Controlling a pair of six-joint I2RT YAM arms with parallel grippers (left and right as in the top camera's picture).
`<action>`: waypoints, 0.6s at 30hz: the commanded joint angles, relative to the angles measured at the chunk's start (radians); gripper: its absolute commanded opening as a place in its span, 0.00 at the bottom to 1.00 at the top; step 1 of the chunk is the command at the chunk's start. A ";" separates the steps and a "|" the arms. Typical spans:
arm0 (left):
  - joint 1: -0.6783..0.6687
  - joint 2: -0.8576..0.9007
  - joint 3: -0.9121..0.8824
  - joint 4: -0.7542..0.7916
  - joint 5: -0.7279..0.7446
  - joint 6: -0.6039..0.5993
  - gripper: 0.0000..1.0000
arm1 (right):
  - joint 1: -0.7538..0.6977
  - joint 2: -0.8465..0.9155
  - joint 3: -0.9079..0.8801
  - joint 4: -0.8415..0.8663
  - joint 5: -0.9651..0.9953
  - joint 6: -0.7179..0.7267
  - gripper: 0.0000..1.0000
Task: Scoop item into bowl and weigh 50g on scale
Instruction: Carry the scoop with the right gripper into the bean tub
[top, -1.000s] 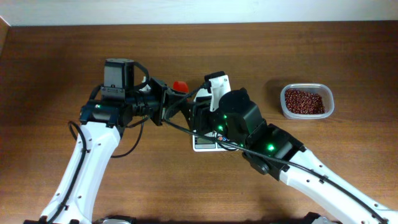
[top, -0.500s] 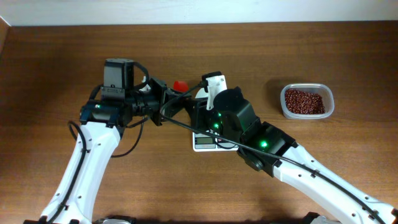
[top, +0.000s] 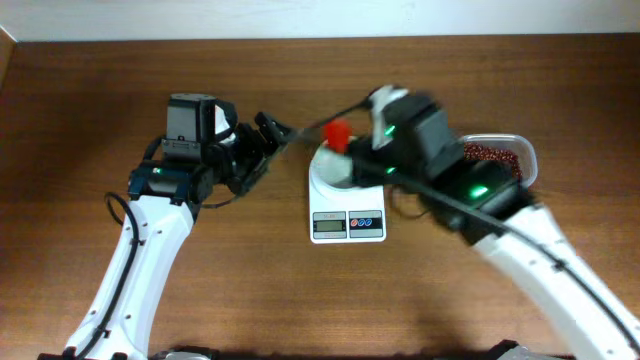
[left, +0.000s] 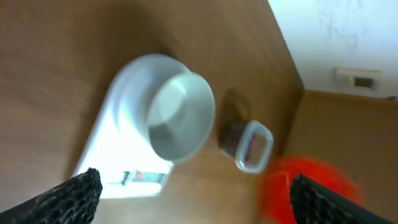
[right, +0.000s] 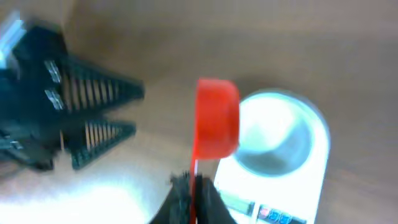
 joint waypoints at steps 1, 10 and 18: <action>-0.002 -0.011 0.010 0.002 -0.105 0.140 0.99 | -0.162 -0.003 0.196 -0.224 -0.006 -0.127 0.04; -0.002 -0.011 0.010 0.000 -0.131 0.355 0.99 | -0.697 0.290 0.289 -0.658 -0.006 -0.458 0.04; -0.002 -0.011 0.010 0.001 -0.131 0.355 0.99 | -0.771 0.576 0.289 -0.544 0.043 -0.523 0.04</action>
